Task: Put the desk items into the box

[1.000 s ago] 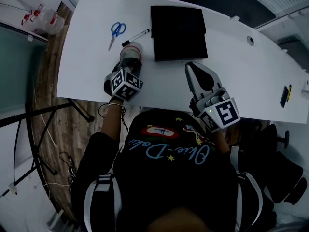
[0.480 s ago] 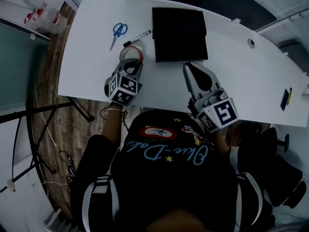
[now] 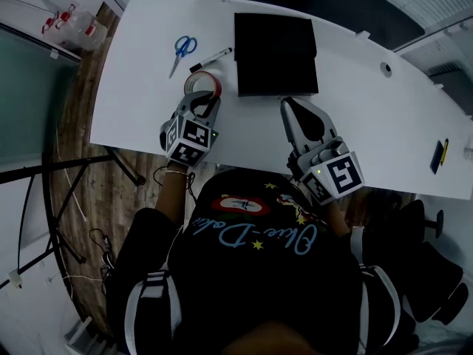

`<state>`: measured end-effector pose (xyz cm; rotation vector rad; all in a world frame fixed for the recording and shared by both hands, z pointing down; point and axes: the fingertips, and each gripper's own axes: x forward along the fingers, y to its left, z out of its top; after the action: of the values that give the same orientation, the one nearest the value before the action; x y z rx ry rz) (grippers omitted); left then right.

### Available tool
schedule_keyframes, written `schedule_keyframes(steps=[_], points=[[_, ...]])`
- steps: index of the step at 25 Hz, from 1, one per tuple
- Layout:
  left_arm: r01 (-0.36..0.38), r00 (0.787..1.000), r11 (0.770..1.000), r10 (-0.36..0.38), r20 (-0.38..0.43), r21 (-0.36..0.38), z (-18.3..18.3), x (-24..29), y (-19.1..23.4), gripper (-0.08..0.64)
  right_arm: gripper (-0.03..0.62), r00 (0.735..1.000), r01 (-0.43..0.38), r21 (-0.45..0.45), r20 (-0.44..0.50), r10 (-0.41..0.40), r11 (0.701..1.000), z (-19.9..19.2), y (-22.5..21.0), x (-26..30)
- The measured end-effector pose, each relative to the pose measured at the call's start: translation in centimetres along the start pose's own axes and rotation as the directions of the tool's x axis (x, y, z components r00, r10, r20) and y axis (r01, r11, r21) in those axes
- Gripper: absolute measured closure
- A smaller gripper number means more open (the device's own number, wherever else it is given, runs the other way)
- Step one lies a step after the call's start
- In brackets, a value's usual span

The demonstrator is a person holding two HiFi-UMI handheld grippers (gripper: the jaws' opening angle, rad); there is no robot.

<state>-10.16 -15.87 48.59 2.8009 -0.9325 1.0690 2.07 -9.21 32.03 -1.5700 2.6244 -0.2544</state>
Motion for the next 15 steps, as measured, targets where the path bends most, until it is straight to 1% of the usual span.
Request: schedule_keyframes(steps=[15], points=[[-0.011,1.000,0.997,0.011,0.001,0.078,3.2,0.8,-1.6,0.491,0.589,0.998,0.040,0.023,0.054,-0.041,0.999,0.8,-3.0,-2.9]])
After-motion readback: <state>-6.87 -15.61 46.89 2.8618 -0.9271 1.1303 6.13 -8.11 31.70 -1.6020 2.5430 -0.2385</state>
